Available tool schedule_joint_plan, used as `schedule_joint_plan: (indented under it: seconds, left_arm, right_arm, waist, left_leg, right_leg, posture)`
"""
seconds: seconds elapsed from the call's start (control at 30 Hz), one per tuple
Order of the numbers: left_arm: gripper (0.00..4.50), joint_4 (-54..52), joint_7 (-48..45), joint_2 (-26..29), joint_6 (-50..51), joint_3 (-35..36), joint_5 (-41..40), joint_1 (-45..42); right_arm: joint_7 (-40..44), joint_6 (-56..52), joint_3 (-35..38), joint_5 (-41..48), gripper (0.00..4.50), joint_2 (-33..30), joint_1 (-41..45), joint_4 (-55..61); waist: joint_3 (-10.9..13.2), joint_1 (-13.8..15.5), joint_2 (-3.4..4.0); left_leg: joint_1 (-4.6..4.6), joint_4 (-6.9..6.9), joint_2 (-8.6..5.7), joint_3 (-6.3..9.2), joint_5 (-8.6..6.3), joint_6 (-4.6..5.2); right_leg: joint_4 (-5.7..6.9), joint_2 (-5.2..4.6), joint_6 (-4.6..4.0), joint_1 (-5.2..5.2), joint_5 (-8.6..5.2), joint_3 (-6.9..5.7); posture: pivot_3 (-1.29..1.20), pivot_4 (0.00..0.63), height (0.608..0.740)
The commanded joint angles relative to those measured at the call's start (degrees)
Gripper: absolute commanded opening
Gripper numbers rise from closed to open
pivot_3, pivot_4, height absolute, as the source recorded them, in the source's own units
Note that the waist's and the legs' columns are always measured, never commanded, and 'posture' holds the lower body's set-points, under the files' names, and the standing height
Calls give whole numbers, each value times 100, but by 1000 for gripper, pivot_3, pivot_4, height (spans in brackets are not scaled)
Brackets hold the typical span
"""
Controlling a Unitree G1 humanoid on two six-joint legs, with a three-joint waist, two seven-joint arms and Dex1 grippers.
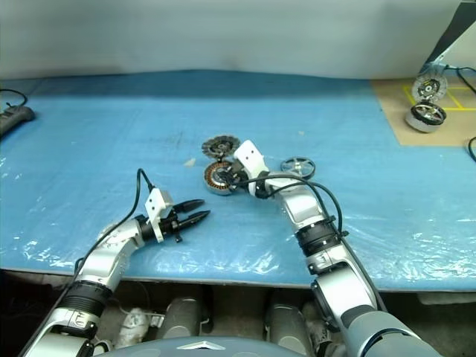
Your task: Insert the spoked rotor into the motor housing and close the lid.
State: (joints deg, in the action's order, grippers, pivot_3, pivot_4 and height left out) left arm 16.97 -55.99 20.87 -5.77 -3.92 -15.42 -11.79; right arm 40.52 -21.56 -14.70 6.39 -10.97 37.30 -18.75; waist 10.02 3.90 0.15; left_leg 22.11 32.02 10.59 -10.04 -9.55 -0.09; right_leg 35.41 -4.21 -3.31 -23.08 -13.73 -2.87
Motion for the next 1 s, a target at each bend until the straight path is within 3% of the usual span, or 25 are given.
schedule_joint_plan:
  seconds: [0.03,0.47,1.0]
  left_arm:
    - [1791,-240,58,-19,7,20,-28,48]
    - [1791,-1536,352,83,1131,-66,-137,30]
    - [1791,-2144,605,80,1682,-169,-181,109]
  right_arm:
    - [48,165,-23,-83,649,29,76,2]
    - [137,367,-83,-397,649,-9,95,-318]
    - [186,454,-220,-616,649,-6,51,-420]
  waist:
    - [0,0,0]
    - [0,-2,0]
    - [0,-14,0]
  left_leg:
    - [0,2,0,0,0,0]
    - [-1,8,1,0,0,1]
    - [-3,11,2,0,0,2]
  right_leg:
    - [1,0,0,0,0,0]
    - [5,0,0,1,0,0]
    - [9,0,-1,2,0,0]
  posture:
    - [0,150,740]
    - [0,150,740]
    - [0,150,740]
